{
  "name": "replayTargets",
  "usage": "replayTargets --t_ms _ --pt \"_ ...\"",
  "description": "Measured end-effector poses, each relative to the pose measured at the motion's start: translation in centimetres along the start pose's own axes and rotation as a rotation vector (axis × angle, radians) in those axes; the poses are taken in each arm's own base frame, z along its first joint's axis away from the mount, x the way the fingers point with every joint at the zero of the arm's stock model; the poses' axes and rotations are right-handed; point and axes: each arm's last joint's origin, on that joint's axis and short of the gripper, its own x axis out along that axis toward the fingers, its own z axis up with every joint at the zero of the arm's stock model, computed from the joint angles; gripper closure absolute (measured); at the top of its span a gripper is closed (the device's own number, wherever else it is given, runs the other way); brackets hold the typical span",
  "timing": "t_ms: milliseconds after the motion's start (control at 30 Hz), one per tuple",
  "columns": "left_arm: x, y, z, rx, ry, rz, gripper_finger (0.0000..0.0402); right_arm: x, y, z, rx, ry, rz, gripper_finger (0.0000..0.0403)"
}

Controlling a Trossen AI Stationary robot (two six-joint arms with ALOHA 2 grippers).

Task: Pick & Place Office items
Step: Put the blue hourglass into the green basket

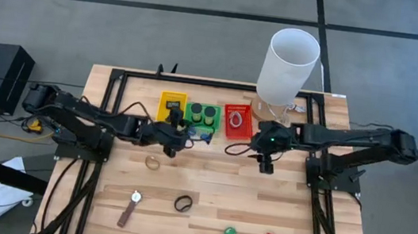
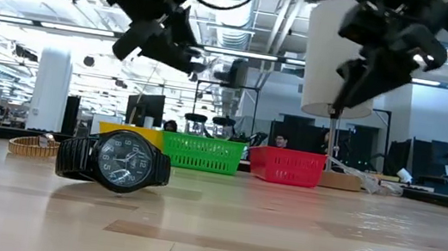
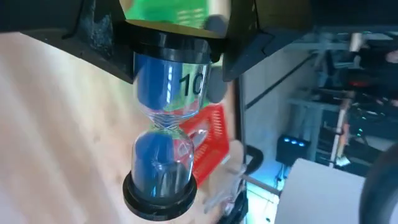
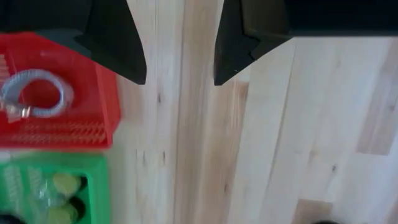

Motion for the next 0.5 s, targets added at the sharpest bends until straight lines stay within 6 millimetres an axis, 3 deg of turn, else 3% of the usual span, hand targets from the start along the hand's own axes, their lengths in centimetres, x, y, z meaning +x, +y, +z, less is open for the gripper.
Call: replayTargets --t_ms 233,500 --pt "2.7 2.8 -1.1 0.157 0.161 -0.011 0.0195 -0.4 0.2 -1.1 0.004 0.007 0.000 0.0225" --pt "6.4 1.4 -3.2 0.405 0.361 -0.081 0.0195 0.3 0.2 -1.1 -0.004 0.028 0.004 0.0225"
